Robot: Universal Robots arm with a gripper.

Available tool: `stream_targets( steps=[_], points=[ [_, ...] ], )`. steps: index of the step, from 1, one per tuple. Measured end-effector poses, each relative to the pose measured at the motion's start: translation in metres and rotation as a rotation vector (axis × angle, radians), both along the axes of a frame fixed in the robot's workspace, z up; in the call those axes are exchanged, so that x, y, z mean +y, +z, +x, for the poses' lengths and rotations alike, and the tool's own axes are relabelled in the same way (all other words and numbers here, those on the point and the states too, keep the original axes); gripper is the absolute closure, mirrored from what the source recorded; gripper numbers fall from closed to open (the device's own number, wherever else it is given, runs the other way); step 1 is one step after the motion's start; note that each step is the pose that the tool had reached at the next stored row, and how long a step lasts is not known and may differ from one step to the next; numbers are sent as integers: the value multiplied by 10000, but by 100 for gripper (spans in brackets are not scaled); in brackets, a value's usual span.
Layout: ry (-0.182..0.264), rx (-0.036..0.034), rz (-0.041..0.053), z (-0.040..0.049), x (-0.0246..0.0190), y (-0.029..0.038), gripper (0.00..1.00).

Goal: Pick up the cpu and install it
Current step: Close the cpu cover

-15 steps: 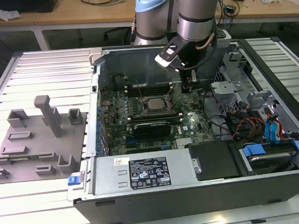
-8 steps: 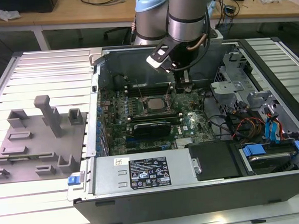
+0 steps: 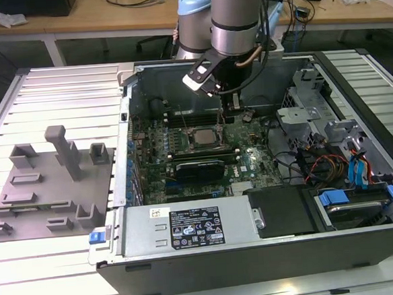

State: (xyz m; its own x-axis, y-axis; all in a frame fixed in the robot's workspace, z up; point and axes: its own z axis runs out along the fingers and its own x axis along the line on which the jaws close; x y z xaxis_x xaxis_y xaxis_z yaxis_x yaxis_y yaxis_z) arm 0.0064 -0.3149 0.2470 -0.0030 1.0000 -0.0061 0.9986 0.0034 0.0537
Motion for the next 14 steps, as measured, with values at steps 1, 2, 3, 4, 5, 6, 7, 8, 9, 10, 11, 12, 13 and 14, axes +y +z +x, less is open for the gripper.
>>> stream_targets(
  steps=[1,2,3,4,5,6,7,8,9,10,11,12,13,14],
  points=[
    [-5,-10,5,-30,0,0,89],
    [-11,-21,10,-69,0,0,89],
    [-14,-29,12,-102,0,0,89],
    [-17,-32,12,-117,0,0,89],
    [-16,-33,13,-118,0,0,89],
    [-15,-32,12,-119,0,0,89],
    [-16,-33,13,-121,0,0,89],
    [-16,-33,13,-121,0,0,89],
    [-16,-33,13,-122,0,-1,89],
    [-16,12,12,-122,-1,-6,89],
    [-18,95,11,-122,-1,-12,89],
    [-17,223,13,-122,-1,-21,89],
    [-17,253,10,-122,-1,-21,89],
    [-17,254,10,-122,-1,-21,89]
  ],
)
